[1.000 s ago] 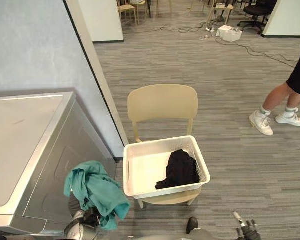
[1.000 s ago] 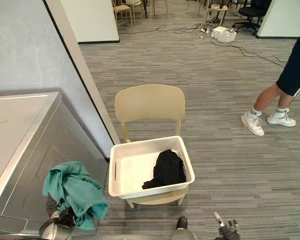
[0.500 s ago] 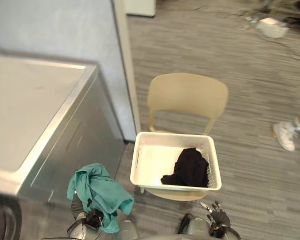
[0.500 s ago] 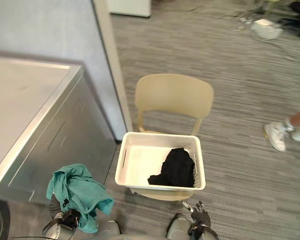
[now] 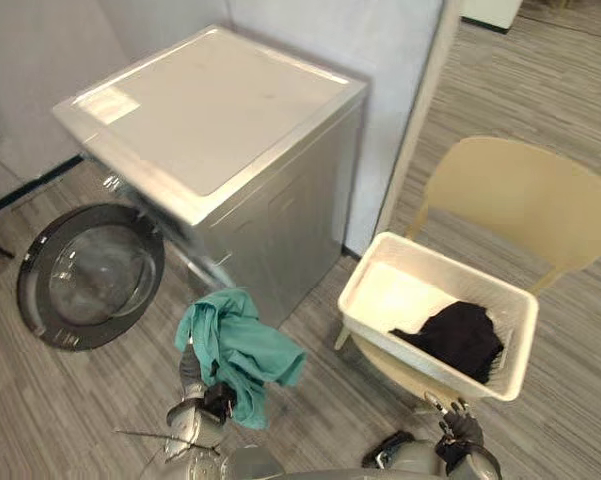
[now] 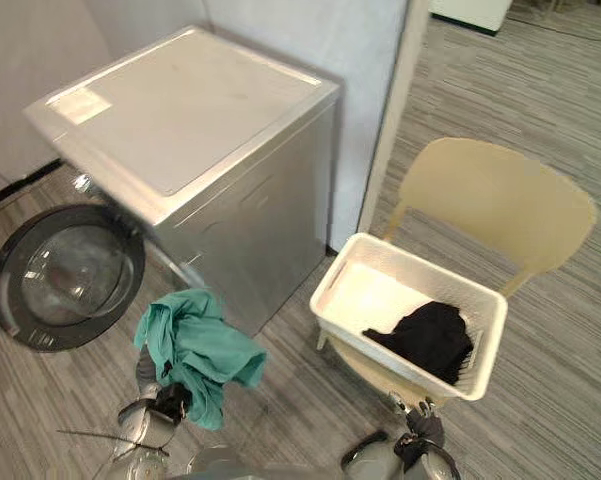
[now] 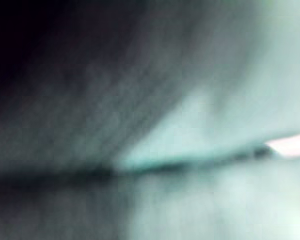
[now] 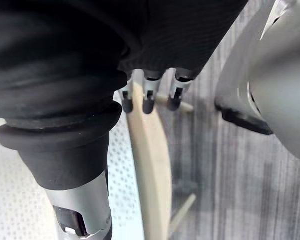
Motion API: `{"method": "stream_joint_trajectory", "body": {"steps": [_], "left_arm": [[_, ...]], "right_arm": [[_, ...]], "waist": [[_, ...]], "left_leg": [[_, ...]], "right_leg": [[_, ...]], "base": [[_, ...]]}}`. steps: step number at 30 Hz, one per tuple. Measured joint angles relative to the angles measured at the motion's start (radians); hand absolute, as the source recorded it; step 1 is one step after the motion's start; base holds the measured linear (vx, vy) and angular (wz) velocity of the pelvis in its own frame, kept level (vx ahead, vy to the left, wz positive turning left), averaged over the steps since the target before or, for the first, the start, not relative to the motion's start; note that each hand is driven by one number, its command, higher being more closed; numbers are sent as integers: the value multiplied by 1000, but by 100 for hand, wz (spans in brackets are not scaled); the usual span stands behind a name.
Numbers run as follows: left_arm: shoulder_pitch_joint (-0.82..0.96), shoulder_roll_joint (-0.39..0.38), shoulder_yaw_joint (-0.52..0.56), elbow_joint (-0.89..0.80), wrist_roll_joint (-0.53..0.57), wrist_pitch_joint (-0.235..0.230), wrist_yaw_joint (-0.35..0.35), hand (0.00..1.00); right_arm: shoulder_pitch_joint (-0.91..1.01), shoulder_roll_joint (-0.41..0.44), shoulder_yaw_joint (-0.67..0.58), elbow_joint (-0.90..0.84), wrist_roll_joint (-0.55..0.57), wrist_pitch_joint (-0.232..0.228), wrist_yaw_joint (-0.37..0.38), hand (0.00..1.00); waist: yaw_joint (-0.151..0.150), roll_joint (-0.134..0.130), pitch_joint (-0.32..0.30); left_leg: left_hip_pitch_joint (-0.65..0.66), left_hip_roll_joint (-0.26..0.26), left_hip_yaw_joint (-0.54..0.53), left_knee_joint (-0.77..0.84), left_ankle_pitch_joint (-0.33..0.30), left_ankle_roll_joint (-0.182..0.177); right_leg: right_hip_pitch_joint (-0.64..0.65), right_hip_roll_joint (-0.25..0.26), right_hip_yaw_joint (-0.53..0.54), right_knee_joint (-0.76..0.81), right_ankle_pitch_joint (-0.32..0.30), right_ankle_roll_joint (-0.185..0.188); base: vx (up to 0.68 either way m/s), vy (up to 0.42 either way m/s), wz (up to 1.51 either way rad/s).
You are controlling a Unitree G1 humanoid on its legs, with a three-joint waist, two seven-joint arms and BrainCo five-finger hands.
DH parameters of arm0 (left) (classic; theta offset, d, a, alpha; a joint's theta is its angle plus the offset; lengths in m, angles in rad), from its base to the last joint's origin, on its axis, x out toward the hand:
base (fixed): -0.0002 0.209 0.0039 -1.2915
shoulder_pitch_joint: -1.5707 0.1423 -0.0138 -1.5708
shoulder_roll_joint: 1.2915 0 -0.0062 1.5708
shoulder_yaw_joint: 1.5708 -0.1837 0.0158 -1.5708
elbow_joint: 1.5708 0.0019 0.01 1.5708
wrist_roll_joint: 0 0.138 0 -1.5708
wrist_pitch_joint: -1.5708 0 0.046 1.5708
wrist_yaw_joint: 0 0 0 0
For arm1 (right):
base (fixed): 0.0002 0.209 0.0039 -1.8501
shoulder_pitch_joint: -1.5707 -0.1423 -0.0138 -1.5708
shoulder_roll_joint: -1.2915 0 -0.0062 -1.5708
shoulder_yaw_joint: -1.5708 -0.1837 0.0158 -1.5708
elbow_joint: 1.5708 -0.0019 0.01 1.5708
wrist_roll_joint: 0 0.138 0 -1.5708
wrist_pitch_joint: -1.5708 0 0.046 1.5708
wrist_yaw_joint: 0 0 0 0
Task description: Pick up the laundry basket with both hands and put the clothes into the washing machine.
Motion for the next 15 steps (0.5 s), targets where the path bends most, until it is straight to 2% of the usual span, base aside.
{"method": "stream_joint_trajectory", "body": {"steps": [1, 2, 3, 4, 5, 6, 7, 8, 9, 10, 11, 12, 13, 14, 15], "left_arm": [[1, 1, 6, -4, 12, 0, 0, 100], [-1, 1, 9, -5, 16, 0, 1, 100], [12, 6, 34, -5, 23, 0, 3, 100], [17, 10, 42, -5, 23, 0, 6, 100], [23, 19, 46, -5, 25, -1, 12, 100], [33, 24, 54, -5, 36, -1, 14, 100], [35, 23, 55, -5, 45, -1, 14, 100], [34, 22, 53, -5, 57, -2, 14, 100], [31, 22, 50, -3, 62, -6, 15, 100], [30, 24, 46, 5, 62, -13, 16, 100], [27, 24, 34, 36, 62, -20, 17, 100], [25, 13, 18, 96, 63, -18, 17, 100], [18, 12, -7, 141, 64, -12, 18, 100], [6, 10, -26, 168, 64, -5, 18, 100], [-20, 10, -56, 202, 64, -1, 17, 100]], "right_arm": [[1, 24, -1, -8, 3, 2, -10, 0], [3, 37, -1, -9, 4, 2, -13, 0], [3, 42, 18, -1, 7, 17, -11, 0], [5, 42, 17, -3, 10, 17, -12, 0], [6, 42, 13, -5, 12, 16, -16, 0], [7, 42, 13, 1, 13, 17, -19, 0], [12, 41, 13, 8, 13, 18, -19, 0], [25, 40, 10, 18, 15, 20, -19, 0], [31, 40, 3, 35, 22, 21, -19, 0], [33, 40, -1, 45, 23, 21, -19, 0], [36, 44, -13, 63, 25, 20, -19, 0], [35, 44, -40, 98, 40, 19, -19, 0], [20, 45, -51, 127, 54, 19, -18, 0], [15, 45, -51, 140, 69, 19, -19, 0], [9, 55, -53, 146, 86, 19, -20, 0]], "waist": [[16, -13, 2], [22, -17, 0], [32, -45, -8], [40, -48, -9], [51, -48, -9], [49, -42, -7], [48, -39, -8], [48, -27, -15], [35, -20, -22], [24, -22, -23], [13, -31, -30], [-1, -42, -38], [-4, -40, -37], [-3, -39, -37], [-5, -56, -44]], "left_leg": [[-17, -22, 9, 37, -56, -16], [-29, -30, 17, 59, -81, -18], [-56, -49, 37, 116, -134, 11], [-68, -55, 45, 136, -156, 22], [-74, -60, 55, 165, -180, 37], [-77, -72, 46, 179, -209, 60], [-77, -75, 43, 179, -211, 66], [-87, -85, 10, 173, -211, 74], [-105, -93, -28, 154, -196, 94], [-111, -103, -50, 134, -184, 99], [-101, -129, -71, 74, -150, 106], [-79, -161, -85, -10, -110, 106], [-58, -165, -88, -57, -93, 94], [-47, -164, -88, -83, -85, 84], [-51, -169, -97, -88, -83, 75]], "right_leg": [[-1, -6, 7, -49, 64, 6], [-2, -6, 12, -82, 99, 7], [0, -7, 43, -170, 193, -1], [0, -5, 57, -201, 234, -8], [-3, -3, 79, -237, 302, -15], [-5, -4, 128, -257, 375, -63], [-11, -1, 170, -253, 396, -90], [-31, 26, 297, -232, 410, -110], [-52, 77, 452, -173, 318, -76], [-64, 110, 526, -129, 243, -27], [-91, 178, 649, -49, 95, 10], [-128, 283, 758, 31, -81, 12], [-154, 357, 785, 56, -148, 20], [-183, 412, 788, 52, -173, 13], [-207, 468, 805, -43, -169, 3]], "base": [[-197, 514, 2], [-279, 571, -14], [-259, 470, -18], [-269, 462, -27], [-248, 419, -18], [-212, 391, -8], [-196, 407, 19], [-75, 245, 53], [-33, 206, 69], [86, 131, 88], [189, 59, 80], [244, -5, 68], [240, -95, 36], [184, -138, 32], [257, -198, 49]]}}
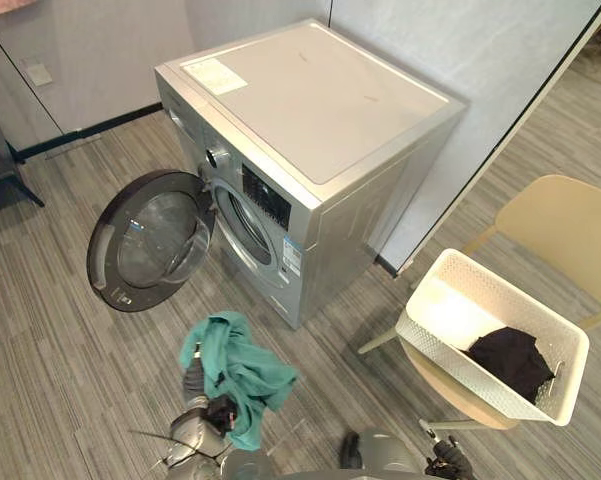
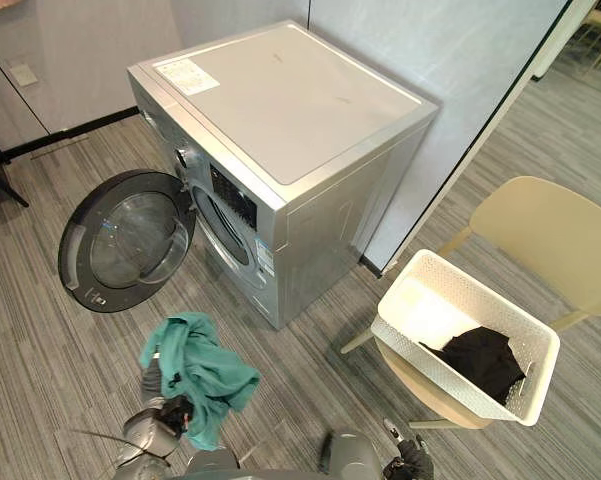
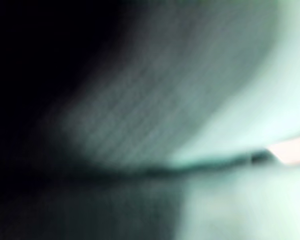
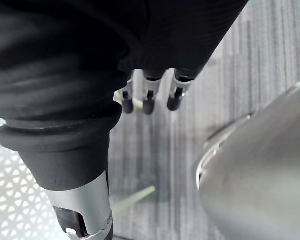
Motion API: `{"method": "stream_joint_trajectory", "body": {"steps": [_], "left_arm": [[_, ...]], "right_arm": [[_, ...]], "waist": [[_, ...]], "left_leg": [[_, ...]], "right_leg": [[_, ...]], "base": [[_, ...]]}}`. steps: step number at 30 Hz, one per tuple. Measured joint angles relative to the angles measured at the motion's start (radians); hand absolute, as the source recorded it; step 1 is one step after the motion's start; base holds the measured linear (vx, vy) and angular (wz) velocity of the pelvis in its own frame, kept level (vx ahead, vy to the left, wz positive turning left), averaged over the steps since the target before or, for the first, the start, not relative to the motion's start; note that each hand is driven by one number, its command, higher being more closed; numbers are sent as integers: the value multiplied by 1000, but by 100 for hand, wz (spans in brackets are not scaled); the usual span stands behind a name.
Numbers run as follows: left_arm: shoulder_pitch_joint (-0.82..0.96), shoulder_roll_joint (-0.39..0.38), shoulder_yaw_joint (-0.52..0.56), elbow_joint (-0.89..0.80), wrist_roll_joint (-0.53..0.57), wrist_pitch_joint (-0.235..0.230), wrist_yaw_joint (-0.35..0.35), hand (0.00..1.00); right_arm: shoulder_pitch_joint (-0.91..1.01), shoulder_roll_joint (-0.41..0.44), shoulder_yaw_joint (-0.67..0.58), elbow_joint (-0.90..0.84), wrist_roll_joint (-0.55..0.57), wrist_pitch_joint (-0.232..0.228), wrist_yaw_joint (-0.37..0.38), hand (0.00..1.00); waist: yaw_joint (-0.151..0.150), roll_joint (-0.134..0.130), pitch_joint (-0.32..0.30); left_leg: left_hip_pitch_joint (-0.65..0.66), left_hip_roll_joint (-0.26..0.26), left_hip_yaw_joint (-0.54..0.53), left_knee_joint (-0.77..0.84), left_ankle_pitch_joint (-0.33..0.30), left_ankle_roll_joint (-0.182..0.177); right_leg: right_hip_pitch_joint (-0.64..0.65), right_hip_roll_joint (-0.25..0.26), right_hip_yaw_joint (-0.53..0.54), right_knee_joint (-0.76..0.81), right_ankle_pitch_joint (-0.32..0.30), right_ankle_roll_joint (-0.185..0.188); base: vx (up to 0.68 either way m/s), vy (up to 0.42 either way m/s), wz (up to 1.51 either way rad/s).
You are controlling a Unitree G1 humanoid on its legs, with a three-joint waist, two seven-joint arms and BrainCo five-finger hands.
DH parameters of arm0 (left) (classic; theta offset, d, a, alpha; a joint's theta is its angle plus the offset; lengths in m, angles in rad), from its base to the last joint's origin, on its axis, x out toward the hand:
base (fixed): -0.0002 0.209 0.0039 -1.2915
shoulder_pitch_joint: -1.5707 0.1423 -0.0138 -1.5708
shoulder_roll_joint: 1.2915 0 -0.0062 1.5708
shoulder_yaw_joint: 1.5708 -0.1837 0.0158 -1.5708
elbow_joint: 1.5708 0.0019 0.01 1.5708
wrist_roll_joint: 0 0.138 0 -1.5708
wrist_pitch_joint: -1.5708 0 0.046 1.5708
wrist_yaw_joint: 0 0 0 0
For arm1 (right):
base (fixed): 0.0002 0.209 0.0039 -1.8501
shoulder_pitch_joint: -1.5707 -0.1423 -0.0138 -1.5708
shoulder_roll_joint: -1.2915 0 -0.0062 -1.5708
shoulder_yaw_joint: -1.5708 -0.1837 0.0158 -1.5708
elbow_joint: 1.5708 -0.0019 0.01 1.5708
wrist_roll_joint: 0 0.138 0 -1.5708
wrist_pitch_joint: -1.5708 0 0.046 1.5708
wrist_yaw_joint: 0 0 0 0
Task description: Pick up the laundry basket with both hands and put the clothes into the washing machine.
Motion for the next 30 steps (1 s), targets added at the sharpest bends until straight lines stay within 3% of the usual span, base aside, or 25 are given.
{"method": "stream_joint_trajectory", "body": {"steps": [1, 2, 3, 4, 5, 6, 8, 10, 11, 12, 14, 16, 17, 18, 19, 20, 21, 24, 25, 26, 27, 29, 30], "left_arm": [[-33, 3, -47, 59, -1, 15, 0, 100], [-45, -1, -71, 60, -1, 26, -2, 100], [-55, -8, -130, 57, -1, 31, -12, 100], [-70, -7, -152, 57, -1, 31, -25, 100], [-68, -6, -176, 58, 0, 27, -35, 100], [-68, -6, -177, 48, 0, 22, -43, 100], [-68, -6, -195, 65, -1, 22, -53, 100], [-59, -6, -195, 60, -1, 23, -52, 100], [-47, -5, -194, 55, -2, 23, -52, 100], [-23, -3, -197, 46, -2, 23, -51, 100], [16, -2, -183, 33, -2, 23, -50, 100], [33, -3, -173, 13, -2, 23, -48, 100], [34, -3, -171, 5, -3, 23, -46, 100], [35, -2, -170, -14, -3, 23, -31, 100], [36, -2, -170, -18, -4, 23, -26, 100], [36, -2, -172, -30, -4, 23, -22, 100], [35, -1, -175, -35, -4, 23, -16, 100], [36, -1, -175, -33, -4, 23, 0, 100], [36, -1, -182, -29, -3, 24, -2, 100], [32, -2, -175, -20, -3, 24, 0, 100], [-10, 16, -157, 13, -3, 24, 8, 100], [-19, 20, -160, 14, -2, 22, 9, 100], [-27, 34, -176, 14, -1, 20, 7, 100]], "right_arm": [[-5, -3, -30, 11, 19, -6, -2, 0], [-8, 3, -42, 12, 24, -10, -5, 0], [-5, 6, -62, 11, 32, -20, -5, 0], [1, 5, -66, 10, 35, -17, -2, 0], [24, 2, -58, 9, 39, -20, 0, 0], [47, 0, -48, 12, 47, -22, 1, 0], [62, -6, -54, 8, 63, -30, 2, 0], [60, -2, -54, -4, 63, -36, 5, 0], [60, -1, -55, -4, 63, -28, 6, 0], [67, -5, -57, -17, 64, -23, 5, 0], [64, -24, -44, -25, 64, -19, -5, 0], [65, -27, -7, -51, 64, -21, -10, 0], [71, -23, 8, -66, 64, -21, -13, 0], [65, -18, 43, -97, 65, -21, -18, 0], [63, -16, 47, -103, 65, -21, -18, 0], [62, -14, 59, -124, 63, -22, -20, 0], [54, -14, 65, -138, 62, -22, -21, 0], [36, -13, 76, -143, 53, -22, -38, 0], [39, -13, 66, -134, 51, -20, -39, 0], [35, -13, 61, -114, 51, -17, -39, 0], [27, -6, 73, -43, 51, 7, -38, 0], [29, -5, 62, -32, 54, 8, -39, 0], [30, -4, 53, -32, 56, 7, -38, 0]], "waist": [[-4, 22, -6], [-9, 25, -8], [-33, 19, 0], [-57, 22, 8], [-86, 44, -14], [-104, 26, -30], [-97, 53, -58], [-94, 69, -51], [-93, 86, -42], [-85, 102, -26], [-74, 111, -25], [-57, 102, -25], [-43, 90, -27], [-27, 58, -26], [-26, 51, -28], [-27, 37, -30], [-25, 33, -32], [-23, 34, -48], [-23, 54, -87], [-34, 36, -93], [-45, -32, -103], [-53, -37, -111], [-54, -31, -113]], "left_leg": [[-13, -6, -35, 4, -4, -12], [-8, -18, -37, -9, -1, -15], [7, -71, -54, -29, 62, 13], [44, -76, -56, -42, 74, 29], [71, -69, -130, -66, 40, 13], [71, -84, -155, -62, 19, -9], [68, -50, -190, 10, 2, -29], [13, -36, -191, 161, 2, -30], [-67, -17, -208, 383, 34, -77], [-150, 10, -234, 619, 132, -145], [-236, 16, -233, 844, 189, -146], [-310, 23, -196, 922, 179, -124], [-337, 43, -178, 903, 154, -79], [-355, 72, -191, 762, 107, 6], [-352, 77, -195, 730, 104, 12], [-334, 92, -233, 568, 101, 16], [-291, 108, -293, 394, 102, 18], [-211, 114, -429, 130, 114, 16], [-194, 115, -436, 75, 158, -121], [-190, 95, -407, 82, 97, -144], [-219, 8, -349, 154, 70, -118], [-225, -9, -331, 173, 55, -96], [-223, -20, -304, 179, 48, -81]], "right_leg": [[37, 5, -43, -34, 18, -56], [52, 2, -50, -37, 15, -50], [48, -42, -62, 79, -10, -8], [-26, -70, -61, 287, -20, -10], [-35, -34, 14, 219, -83, -51], [-13, -38, 30, 98, -41, -50], [35, -35, -20, 99, -64, -57], [70, -30, -31, 88, -95, -54], [116, -23, -42, 79, -110, -63], [166, -8, -38, 76, -123, -72], [222, -9, 2, 68, -146, -96], [259, -12, 62, 29, -142, -89], [265, -16, 102, 14, -137, -81], [276, -38, 175, -9, -134, -50], [275, -44, 189, -10, -134, -43], [274, -57, 241, -13, -136, -17], [273, -64, 298, -13, -143, 9], [251, -84, 411, -12, -160, 72], [234, -102, 459, -34, -171, 128], [240, -135, 473, -47, -169, 152], [242, -233, 502, -98, -69, 164], [240, -256, 504, -134, 44, 177], [233, -263, 508, -158, 129, 169]], "base": [[226, -140, 56], [282, -139, 82], [169, -41, 97], [173, -143, 153], [199, -206, 152], [352, -306, 163], [415, -264, 85], [222, -152, 26], [231, -82, 9], [189, -47, -12], [184, 97, -67], [267, 170, -92], [265, 189, -126], [268, 206, -118], [335, 293, -125], [311, 331, -117], [331, 375, -132], [366, 613, -131], [313, 671, -85], [299, 761, -65], [189, 598, -13], [134, 502, -15], [78, 530, -54]]}}
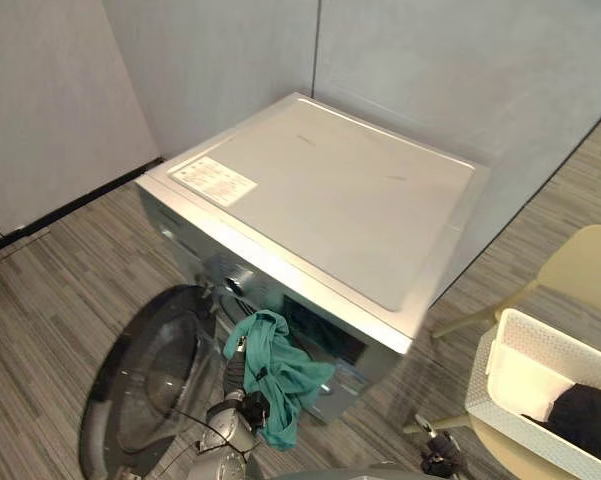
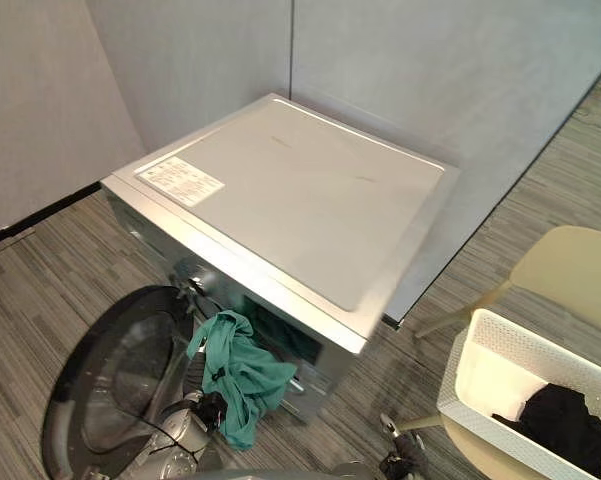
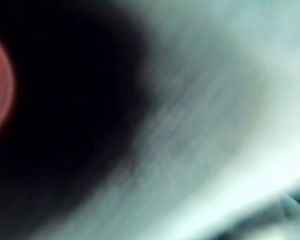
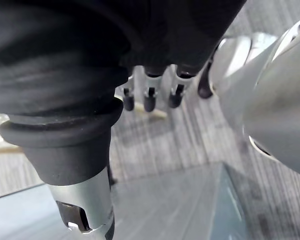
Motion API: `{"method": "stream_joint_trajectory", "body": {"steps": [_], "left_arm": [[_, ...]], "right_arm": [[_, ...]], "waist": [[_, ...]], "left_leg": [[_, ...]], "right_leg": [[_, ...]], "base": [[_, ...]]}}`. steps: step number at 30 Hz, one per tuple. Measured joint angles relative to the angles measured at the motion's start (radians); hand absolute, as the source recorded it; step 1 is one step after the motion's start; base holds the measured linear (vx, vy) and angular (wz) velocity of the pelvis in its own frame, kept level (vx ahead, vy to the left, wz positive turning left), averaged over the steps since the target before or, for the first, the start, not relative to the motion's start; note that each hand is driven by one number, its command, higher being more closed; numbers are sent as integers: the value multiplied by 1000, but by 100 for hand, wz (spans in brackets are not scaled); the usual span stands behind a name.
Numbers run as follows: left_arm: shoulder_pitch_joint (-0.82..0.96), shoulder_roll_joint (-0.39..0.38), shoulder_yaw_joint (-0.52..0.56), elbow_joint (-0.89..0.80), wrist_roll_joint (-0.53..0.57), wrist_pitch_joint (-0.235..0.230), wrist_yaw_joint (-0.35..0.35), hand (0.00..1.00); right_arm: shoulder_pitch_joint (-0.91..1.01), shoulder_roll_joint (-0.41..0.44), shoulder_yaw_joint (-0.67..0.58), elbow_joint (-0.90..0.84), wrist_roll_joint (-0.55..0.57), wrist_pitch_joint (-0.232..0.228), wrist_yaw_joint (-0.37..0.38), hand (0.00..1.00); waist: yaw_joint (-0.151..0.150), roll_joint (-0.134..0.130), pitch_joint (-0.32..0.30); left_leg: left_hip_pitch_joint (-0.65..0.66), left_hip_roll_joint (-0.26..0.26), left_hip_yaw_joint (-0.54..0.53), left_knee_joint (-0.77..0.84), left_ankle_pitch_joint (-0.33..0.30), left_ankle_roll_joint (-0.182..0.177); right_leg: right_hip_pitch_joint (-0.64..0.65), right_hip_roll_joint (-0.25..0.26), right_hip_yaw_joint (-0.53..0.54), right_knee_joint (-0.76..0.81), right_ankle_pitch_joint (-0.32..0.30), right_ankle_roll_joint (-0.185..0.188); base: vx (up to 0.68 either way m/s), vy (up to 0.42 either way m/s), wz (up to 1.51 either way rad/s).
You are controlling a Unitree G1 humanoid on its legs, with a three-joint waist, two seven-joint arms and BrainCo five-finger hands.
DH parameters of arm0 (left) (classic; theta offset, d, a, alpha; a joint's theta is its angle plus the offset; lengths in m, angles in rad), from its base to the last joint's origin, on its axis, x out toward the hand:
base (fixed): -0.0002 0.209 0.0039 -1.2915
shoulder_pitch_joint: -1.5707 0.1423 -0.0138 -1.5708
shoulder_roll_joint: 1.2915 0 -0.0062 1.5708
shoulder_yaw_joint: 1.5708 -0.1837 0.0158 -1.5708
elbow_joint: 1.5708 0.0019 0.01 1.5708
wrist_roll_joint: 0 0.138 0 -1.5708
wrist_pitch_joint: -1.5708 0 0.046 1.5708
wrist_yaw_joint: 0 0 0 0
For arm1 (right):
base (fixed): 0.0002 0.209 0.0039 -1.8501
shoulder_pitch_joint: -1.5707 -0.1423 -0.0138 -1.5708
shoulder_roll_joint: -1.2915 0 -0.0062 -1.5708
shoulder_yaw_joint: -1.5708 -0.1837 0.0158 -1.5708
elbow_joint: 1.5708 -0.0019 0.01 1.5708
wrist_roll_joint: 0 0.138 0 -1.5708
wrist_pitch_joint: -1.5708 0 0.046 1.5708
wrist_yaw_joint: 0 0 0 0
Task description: Pick up the laundry basket with both hands and put the clothes into the washing machine.
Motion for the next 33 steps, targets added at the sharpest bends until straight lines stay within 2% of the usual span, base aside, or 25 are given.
{"method": "stream_joint_trajectory", "body": {"steps": [1, 2, 3, 4, 5, 6, 7, 8, 9, 10, 11, 14, 17, 19, 20, 21, 23, 25, 27, 28, 29, 30, 31, 32, 33], "left_arm": [[-8, 19, -13, -1, 1, -4, -10, 100], [-7, 30, -11, -1, 2, -7, -11, 100], [-6, 35, -9, -1, 4, -6, -12, 100], [-6, 39, -1, -1, 10, -6, -11, 100], [-6, 36, 3, -1, 13, -8, -10, 100], [0, 31, 7, -1, 12, -9, -5, 100], [4, 28, 10, -1, 12, -9, -2, 100], [16, 21, 15, 0, 10, -9, 11, 100], [28, 8, 26, 0, 10, -9, 15, 100], [34, -1, 31, 0, 10, -9, 16, 100], [40, -11, 32, 1, 10, -7, 16, 100], [49, -37, 31, 2, 9, 5, 14, 100], [43, -37, 31, 1, 10, 5, 7, 100], [25, -38, 34, -5, 10, 4, -11, 100], [26, -38, 34, -17, 10, 4, -22, 100], [31, -38, 38, -26, 10, 4, -30, 100], [37, -39, 54, -39, 10, 4, -35, 100], [37, -42, 80, -51, 10, 4, -34, 100], [37, -36, 71, -50, 9, 5, -32, 100], [37, -32, 58, -49, 9, 5, -33, 100], [36, -37, 27, -43, 10, 9, -34, 100], [27, -35, 23, -27, 10, 11, -32, 100], [13, -29, 19, -17, 10, 11, -31, 100], [-24, 0, -9, 21, 11, 14, -31, 100], [-46, 34, -36, 39, 11, 20, -31, 100]], "right_arm": [[-3, 0, -3, 1, 0, -4, 2, 0], [-13, 1, -3, 3, -1, -4, 2, 0], [-20, 1, -2, 6, -2, -5, 1, 0], [-36, -2, 1, 15, -3, -2, 1, 0], [-36, -6, 0, 18, -7, 0, 0, 0], [-37, -6, 1, 24, -26, 4, 0, 0], [-40, -6, 1, 31, -37, 4, 0, 0], [-49, -6, -1, 43, -47, 6, 2, 0], [-54, -6, -6, 43, -57, 6, 4, 0], [-56, -5, -9, 43, -62, 6, 5, 0], [-55, -3, -19, 44, -63, 4, 5, 0], [-45, 3, -42, 55, -64, 3, 5, 0], [-56, 6, -40, 77, -81, 1, 6, 0], [-58, 6, -29, 77, -83, 0, 11, 0], [-56, 0, -29, 75, -88, -2, 26, 0], [-55, -10, -29, 75, -103, -2, 30, 0], [-55, -19, -29, 72, -115, -2, 29, 0], [-51, -7, -27, 34, -115, -1, 28, 0], [-35, -5, -19, 26, -117, -6, 28, 0], [-35, -6, -20, 27, -120, -7, 28, 0], [-36, -18, -27, 39, -131, -6, 28, 0], [-50, -13, -40, 75, -143, 0, 30, 0], [-61, -8, -47, 95, -148, 6, 29, 0], [-82, -6, -78, 133, -151, 16, 26, 0], [-89, -7, -103, 137, -150, 15, 19, 0]], "waist": [[3, 2, -1], [9, 8, 0], [14, 15, 1], [13, 24, 6], [6, 30, 10], [3, 34, 11], [4, 34, 11], [14, 36, 11], [15, 38, 7], [16, 34, 4], [15, 37, 5], [19, 47, -1], [29, 44, 2], [35, 31, 32], [56, 39, 41], [61, 43, 43], [57, 48, 45], [57, 43, 47], [52, 40, 45], [51, 40, 44], [52, 49, 32], [30, 35, 24], [13, 28, 26], [-2, 11, 25], [-2, 8, 25]], "left_leg": [[17, -5, 59, -15, -8, 16], [53, -4, 143, -42, -10, 46], [75, 0, 184, -61, -6, 59], [119, -2, 253, -104, 6, 79], [156, -7, 303, -140, 16, 94], [188, -20, 359, -180, 24, 107], [206, -26, 390, -199, 27, 111], [231, -38, 438, -226, 31, 112], [236, -41, 475, -232, 31, 111], [237, -41, 488, -233, 32, 111], [244, -46, 502, -242, 39, 108], [258, -52, 502, -304, 99, 123], [239, -18, 497, -261, 106, 122], [140, 27, 435, -27, 100, 113], [68, 57, 375, 129, 107, 103], [28, 73, 336, 199, 115, 92], [7, 89, 336, 258, 120, 98], [-7, 130, 319, 293, 65, 175], [14, 161, 253, 195, 61, 180], [25, 156, 213, 135, 68, 178], [68, 110, 128, 23, 51, 107], [85, 57, 97, -54, 36, 84], [79, 29, 91, -73, 34, 80], [74, -7, 87, -86, 34, 79], [75, -34, 92, -82, 34, 79]], "right_leg": [[-32, -13, 1, -13, 98, -30], [-71, -27, -29, -18, 183, -99], [-93, -32, -72, -13, 216, -144], [-141, -33, -174, 78, 206, -157], [-169, -34, -286, 172, 151, -174], [-190, -28, -413, 302, 52, -200], [-198, -19, -456, 361, -2, -198], [-213, 12, -506, 430, -85, -168], [-216, 38, -526, 428, -137, -145], [-215, 42, -526, 414, -148, -140], [-215, 45, -524, 391, -156, -128], [-146, 76, -576, 223, -173, -139], [-88, 108, -596, 118, -173, -139], [-44, 106, -618, 86, -175, -139], [-38, 106, -619, 87, -177, -140], [-36, 109, -619, 91, -183, -146], [-27, 95, -618, 93, -182, -141], [-27, 78, -605, 86, -165, -122], [-27, 67, -594, 65, -149, -93], [-29, 61, -587, 55, -142, -81], [-29, 44, -568, 29, -119, -44], [-27, 35, -557, -20, -93, -11], [-25, 37, -546, -44, -75, -12], [-5, 17, -547, -93, -40, -7], [18, -4, -546, -132, -1, -3]], "base": [[38, 584, -112], [-1, 426, -135], [-23, 298, -155], [-11, 212, -132], [-53, 212, -146], [-49, 142, -114], [-58, 91, -136], [-31, 18, -131], [-25, -8, -121], [-14, -39, -74], [76, -73, -40], [68, -129, -16], [-30, -115, 13], [-125, -48, 34], [-148, 31, -1], [-98, 96, -6], [-44, 152, -1], [-6, 181, -17], [45, 259, -12], [122, 422, -14], [159, 380, 3], [168, 352, 26], [127, 274, 63], [92, 276, 54], [72, 283, 33]]}}
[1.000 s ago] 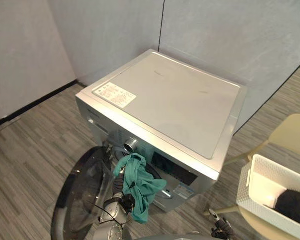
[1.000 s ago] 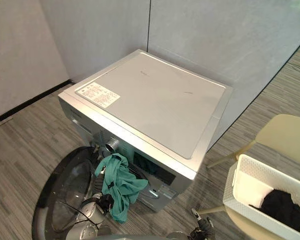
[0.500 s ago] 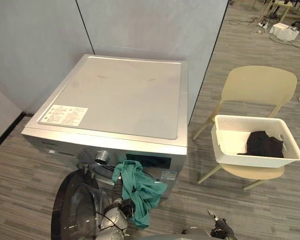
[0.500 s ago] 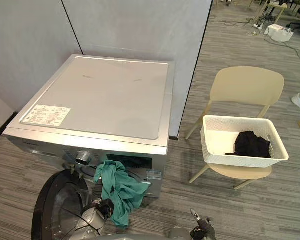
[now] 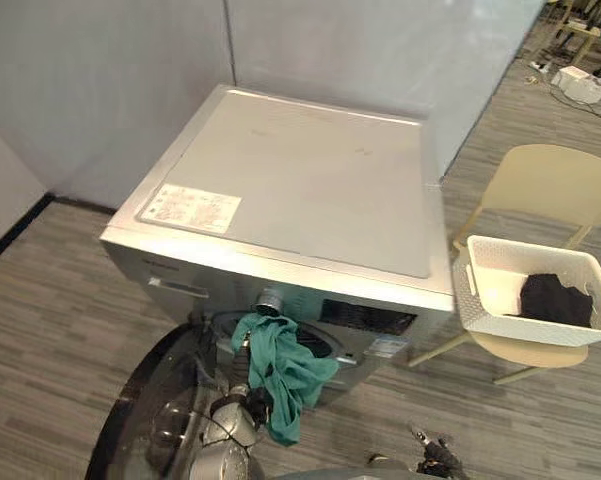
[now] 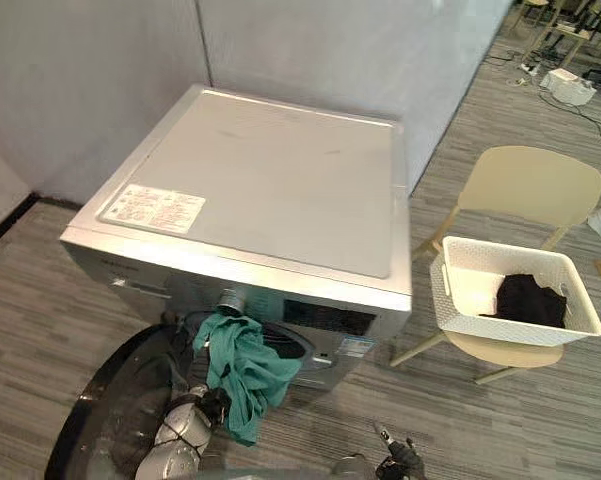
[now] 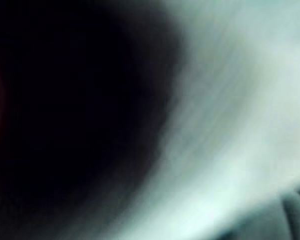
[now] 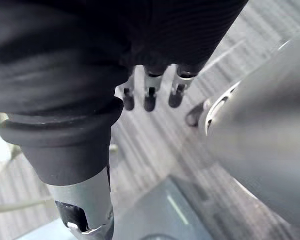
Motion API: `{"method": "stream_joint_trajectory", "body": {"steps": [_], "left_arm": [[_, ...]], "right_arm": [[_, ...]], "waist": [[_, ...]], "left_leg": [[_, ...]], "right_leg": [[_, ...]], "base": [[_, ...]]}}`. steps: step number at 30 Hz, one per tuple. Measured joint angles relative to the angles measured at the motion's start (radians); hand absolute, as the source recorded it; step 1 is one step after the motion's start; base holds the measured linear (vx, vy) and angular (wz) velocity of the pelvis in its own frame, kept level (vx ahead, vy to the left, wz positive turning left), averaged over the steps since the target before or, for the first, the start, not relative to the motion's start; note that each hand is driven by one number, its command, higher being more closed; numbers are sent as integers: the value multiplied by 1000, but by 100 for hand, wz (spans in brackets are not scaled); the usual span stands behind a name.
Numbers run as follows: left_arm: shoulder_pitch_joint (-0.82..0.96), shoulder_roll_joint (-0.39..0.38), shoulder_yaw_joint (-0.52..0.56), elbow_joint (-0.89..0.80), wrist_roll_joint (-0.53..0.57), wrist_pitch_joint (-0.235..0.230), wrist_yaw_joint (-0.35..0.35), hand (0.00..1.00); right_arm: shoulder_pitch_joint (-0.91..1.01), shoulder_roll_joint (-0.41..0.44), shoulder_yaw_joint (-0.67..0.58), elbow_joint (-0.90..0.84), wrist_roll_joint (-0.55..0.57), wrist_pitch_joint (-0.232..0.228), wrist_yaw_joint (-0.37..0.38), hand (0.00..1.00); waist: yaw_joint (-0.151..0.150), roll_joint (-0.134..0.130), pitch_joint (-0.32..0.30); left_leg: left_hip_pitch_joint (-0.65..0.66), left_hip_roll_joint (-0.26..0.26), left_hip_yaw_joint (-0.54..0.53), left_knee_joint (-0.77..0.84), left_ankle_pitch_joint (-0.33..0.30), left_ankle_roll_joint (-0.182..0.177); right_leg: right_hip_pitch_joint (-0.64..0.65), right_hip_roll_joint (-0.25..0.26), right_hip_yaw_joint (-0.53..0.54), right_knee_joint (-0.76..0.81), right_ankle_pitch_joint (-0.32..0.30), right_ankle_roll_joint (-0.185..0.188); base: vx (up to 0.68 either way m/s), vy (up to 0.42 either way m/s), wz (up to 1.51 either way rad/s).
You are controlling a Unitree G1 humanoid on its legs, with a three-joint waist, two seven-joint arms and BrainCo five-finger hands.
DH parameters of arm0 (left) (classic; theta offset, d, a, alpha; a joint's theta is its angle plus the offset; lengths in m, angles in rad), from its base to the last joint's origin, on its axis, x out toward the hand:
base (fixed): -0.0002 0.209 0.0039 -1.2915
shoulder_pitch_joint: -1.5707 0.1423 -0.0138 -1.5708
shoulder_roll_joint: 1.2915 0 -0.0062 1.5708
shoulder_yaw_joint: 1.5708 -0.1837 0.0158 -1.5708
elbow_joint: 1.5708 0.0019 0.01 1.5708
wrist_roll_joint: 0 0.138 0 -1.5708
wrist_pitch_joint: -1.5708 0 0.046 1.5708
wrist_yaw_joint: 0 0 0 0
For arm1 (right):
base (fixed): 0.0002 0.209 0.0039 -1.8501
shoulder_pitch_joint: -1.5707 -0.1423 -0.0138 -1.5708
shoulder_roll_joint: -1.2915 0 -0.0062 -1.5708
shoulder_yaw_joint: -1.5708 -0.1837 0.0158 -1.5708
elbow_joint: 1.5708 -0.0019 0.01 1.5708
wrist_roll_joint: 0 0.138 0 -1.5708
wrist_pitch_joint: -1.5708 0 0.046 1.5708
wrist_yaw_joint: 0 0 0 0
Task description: Pick up the laundry basket with both hands and put the clothes into the washing machine.
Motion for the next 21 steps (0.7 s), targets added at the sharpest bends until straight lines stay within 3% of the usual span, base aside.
{"method": "stream_joint_trajectory", "body": {"steps": [3, 7, 10, 11, 12, 13, 15, 16, 17, 19, 21], "left_arm": [[-35, 52, -16, 0, 11, -2, -1, 100], [-34, 73, -26, 0, 11, -11, -3, 100], [-31, 54, -27, 13, 27, -11, -5, 100], [-31, 42, -31, 13, 27, -13, -7, 100], [-28, 43, -33, 15, 27, -13, -7, 100], [-31, 46, -38, 30, 27, -14, -7, 100], [-34, 58, -43, 45, 27, -16, -11, 100], [-59, 50, -44, 45, 27, -16, -12, 100], [-76, 41, -44, 44, 27, -16, -12, 100], [-106, 15, -43, 7, 26, -16, -8, 100], [-134, -1, -39, -31, 22, -18, 6, 100]], "right_arm": [[-56, -13, -25, -1, 4, -5, -12, 0], [-101, -40, -8, 1, 6, -9, -16, 0], [-104, -65, -6, 16, -1, -7, -15, 0], [-104, -70, -4, 20, -4, -5, -15, 0], [-96, -70, -2, 21, -7, -4, -15, 0], [-70, -72, 13, 22, -8, -4, -13, 0], [-55, -74, 37, 29, -8, -5, -12, 0], [-66, -81, 36, 37, -8, -5, -11, 0], [-75, -85, 35, 36, -8, -5, -12, 0], [-100, -87, 50, -2, -7, -5, -13, 0], [-111, -77, 110, -92, 2, -18, -12, 0]], "waist": [[3, 8, 1], [6, 40, -3], [3, 70, 16], [3, 76, 30], [3, 78, 37], [0, 64, 41], [-2, 52, 50], [-3, 44, 82], [-2, 52, 112], [1, 63, 173], [9, 50, 229]], "left_leg": [[-8, -22, 26, 1, -1, 1], [-28, -23, 100, -56, -28, 8], [-5, 5, 165, -105, -36, 12], [18, 26, 191, -120, -35, 12], [29, 26, 202, -125, -34, 10], [47, 29, 212, -123, -25, 5], [32, 33, 208, -103, -21, -1], [2, 39, 173, -63, -22, -3], [-14, 49, 160, -32, -22, -3], [-111, 86, 133, 103, -31, -15], [-232, 133, 113, 289, -68, -27]], "right_leg": [[-10, -21, 3, -48, 79, 2], [-116, -26, 65, -54, 123, -3], [-207, 8, 40, 8, 203, -115], [-225, 20, -1, 57, 183, -147], [-239, 24, -9, 94, 151, -146], [-237, 37, -17, 120, 99, -130], [-237, 46, -28, 112, 53, -113], [-242, 45, -44, 127, 28, -79], [-252, 46, -53, 154, 22, -78], [-331, 46, -56, 282, -26, -94], [-446, 31, -49, 494, -124, -112]], "base": [[-1, 240, -17], [-69, 81, -63], [-102, 55, -83], [-73, 23, -61], [-32, -10, -67], [37, -19, -39], [73, -84, -8], [74, -140, 21], [9, -164, 33], [-81, -144, 18], [-139, -155, 13]]}}
